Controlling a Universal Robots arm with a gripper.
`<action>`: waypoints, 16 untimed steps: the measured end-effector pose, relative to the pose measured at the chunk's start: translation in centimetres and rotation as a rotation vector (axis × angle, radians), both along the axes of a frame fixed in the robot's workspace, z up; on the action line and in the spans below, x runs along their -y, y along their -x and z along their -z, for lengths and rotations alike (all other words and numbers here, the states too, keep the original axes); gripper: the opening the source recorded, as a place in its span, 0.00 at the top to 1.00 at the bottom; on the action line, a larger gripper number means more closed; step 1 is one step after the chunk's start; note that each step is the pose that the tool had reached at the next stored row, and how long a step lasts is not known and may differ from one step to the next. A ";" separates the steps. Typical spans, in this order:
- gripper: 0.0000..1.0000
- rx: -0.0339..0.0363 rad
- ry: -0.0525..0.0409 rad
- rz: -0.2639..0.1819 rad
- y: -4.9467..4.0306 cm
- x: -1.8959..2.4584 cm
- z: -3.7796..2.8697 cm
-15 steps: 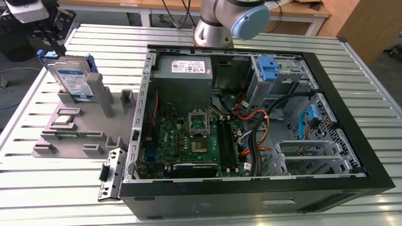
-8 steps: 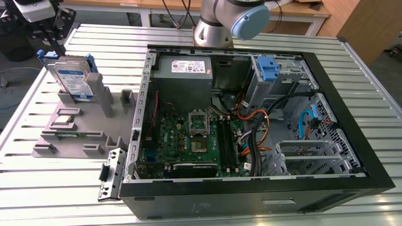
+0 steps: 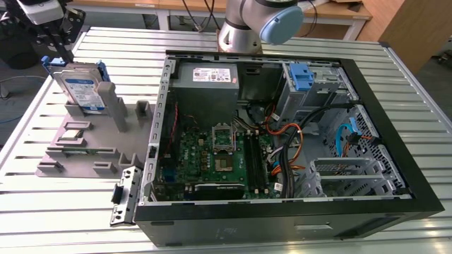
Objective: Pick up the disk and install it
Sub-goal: 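Pick up the disk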
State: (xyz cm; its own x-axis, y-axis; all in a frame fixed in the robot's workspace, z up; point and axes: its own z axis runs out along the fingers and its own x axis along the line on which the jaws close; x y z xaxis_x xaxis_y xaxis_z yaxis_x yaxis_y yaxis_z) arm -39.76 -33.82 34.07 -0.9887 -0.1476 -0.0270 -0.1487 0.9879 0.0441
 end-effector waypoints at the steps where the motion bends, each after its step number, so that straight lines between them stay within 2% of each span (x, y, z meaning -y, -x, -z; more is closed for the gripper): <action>1: 0.89 0.0000 0.0000 -0.001 0.00 0.00 0.00; 16: 0.89 0.0000 0.0000 -0.014 0.00 0.00 0.00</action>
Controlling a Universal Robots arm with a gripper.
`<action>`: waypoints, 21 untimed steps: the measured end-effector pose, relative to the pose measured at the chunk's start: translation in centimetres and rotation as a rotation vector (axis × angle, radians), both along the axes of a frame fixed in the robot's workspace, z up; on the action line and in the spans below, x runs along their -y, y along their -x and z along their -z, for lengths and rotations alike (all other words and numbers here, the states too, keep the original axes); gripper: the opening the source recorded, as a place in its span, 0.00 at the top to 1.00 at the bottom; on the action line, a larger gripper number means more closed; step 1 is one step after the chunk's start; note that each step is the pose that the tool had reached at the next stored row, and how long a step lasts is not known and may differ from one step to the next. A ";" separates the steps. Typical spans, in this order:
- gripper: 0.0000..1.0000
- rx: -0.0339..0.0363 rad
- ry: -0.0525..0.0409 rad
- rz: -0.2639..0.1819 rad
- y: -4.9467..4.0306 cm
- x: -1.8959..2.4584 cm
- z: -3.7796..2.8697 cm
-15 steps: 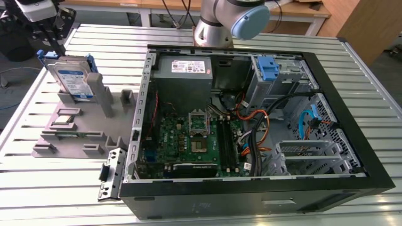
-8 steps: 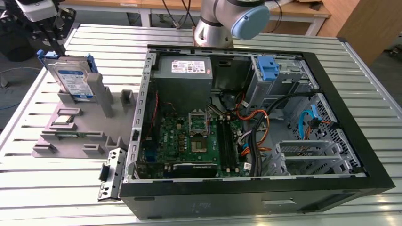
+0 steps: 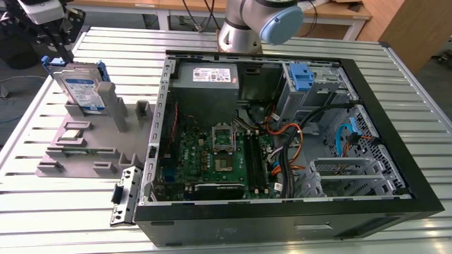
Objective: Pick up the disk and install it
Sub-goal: 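Pick up the disk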
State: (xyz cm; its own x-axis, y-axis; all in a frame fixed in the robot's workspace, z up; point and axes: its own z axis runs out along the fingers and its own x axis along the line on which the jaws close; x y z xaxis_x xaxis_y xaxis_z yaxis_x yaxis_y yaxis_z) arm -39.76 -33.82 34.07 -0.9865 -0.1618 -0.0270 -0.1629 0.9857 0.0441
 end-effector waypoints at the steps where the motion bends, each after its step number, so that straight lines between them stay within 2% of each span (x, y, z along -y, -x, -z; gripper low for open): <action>1: 0.89 0.0000 0.0000 -0.001 0.00 0.00 0.00; 21: 0.89 0.0001 0.0000 -0.018 0.00 0.00 0.00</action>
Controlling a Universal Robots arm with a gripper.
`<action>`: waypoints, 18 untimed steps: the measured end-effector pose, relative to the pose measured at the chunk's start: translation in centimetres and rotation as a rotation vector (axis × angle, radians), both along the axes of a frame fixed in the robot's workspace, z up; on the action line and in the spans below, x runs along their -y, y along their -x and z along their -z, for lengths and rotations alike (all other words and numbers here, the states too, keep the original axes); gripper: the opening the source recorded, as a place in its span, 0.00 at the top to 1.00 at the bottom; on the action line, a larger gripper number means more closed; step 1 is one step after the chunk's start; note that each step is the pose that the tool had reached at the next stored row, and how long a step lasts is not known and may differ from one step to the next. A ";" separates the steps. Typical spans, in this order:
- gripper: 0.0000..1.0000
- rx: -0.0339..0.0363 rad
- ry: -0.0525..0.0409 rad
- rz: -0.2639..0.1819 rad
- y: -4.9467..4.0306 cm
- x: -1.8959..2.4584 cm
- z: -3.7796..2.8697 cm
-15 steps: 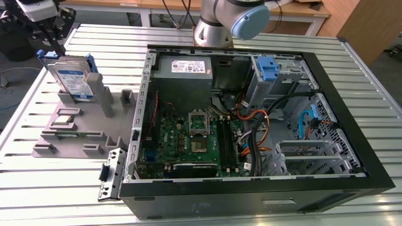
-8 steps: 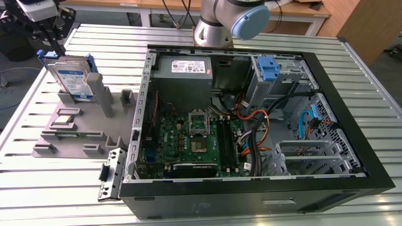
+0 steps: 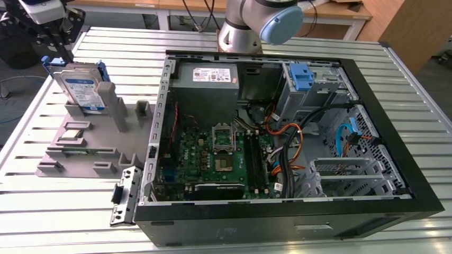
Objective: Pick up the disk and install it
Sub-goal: 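Pick up the disk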
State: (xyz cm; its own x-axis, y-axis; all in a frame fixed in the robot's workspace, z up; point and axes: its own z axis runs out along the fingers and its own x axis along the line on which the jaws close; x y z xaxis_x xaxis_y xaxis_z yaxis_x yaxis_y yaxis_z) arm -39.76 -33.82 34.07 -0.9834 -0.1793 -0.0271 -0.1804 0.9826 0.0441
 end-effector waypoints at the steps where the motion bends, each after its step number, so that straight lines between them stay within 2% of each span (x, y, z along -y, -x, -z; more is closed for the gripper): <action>1: 0.89 -0.0001 0.0000 -0.001 0.00 0.00 0.00; 18: 0.89 0.0000 0.0000 -0.015 0.00 0.00 0.00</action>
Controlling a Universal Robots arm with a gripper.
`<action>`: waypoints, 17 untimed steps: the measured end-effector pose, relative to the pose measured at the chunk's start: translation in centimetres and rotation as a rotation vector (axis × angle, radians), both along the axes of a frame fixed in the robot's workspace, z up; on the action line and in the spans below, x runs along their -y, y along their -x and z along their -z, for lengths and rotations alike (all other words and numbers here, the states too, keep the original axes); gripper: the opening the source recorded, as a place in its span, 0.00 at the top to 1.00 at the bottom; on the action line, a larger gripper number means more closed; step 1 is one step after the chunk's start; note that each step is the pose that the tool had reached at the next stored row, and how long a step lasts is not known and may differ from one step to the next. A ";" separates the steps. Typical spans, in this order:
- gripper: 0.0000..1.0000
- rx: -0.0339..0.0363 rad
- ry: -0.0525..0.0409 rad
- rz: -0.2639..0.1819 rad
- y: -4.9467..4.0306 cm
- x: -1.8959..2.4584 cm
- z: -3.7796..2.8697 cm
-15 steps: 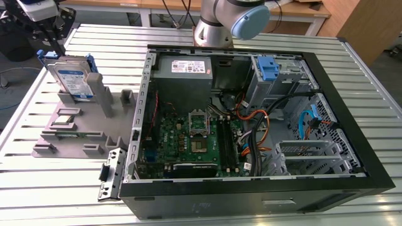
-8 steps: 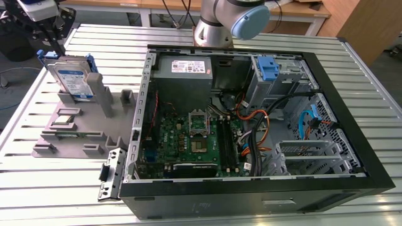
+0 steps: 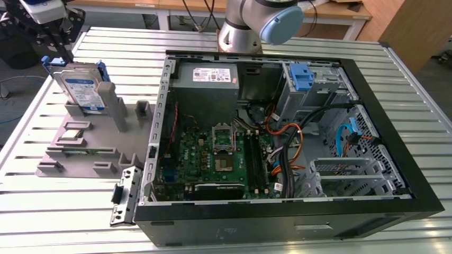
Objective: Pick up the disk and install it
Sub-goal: 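Pick up the disk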
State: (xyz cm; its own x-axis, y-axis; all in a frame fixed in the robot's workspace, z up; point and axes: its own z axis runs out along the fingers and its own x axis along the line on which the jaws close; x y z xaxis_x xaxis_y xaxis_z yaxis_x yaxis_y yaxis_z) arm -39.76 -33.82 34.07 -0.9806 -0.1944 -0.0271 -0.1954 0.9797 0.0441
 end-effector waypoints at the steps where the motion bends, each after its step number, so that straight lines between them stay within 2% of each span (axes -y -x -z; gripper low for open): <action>1: 0.89 0.0000 0.0000 -0.001 0.00 0.00 0.00; 17: 0.89 0.0000 0.0000 -0.013 0.00 0.00 0.00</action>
